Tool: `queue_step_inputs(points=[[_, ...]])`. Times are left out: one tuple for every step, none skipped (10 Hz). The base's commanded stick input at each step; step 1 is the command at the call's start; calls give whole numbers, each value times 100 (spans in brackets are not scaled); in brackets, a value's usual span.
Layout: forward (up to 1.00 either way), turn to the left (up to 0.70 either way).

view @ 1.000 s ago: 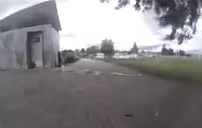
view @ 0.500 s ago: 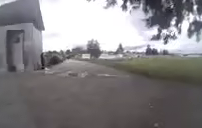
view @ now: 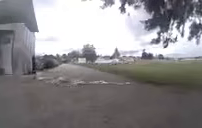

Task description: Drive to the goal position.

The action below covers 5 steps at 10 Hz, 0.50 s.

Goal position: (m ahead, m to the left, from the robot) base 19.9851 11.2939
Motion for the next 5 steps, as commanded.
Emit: queue_step_inputs(points=[[100,0],[100,0],[100,0],[100,4],[100,12]])
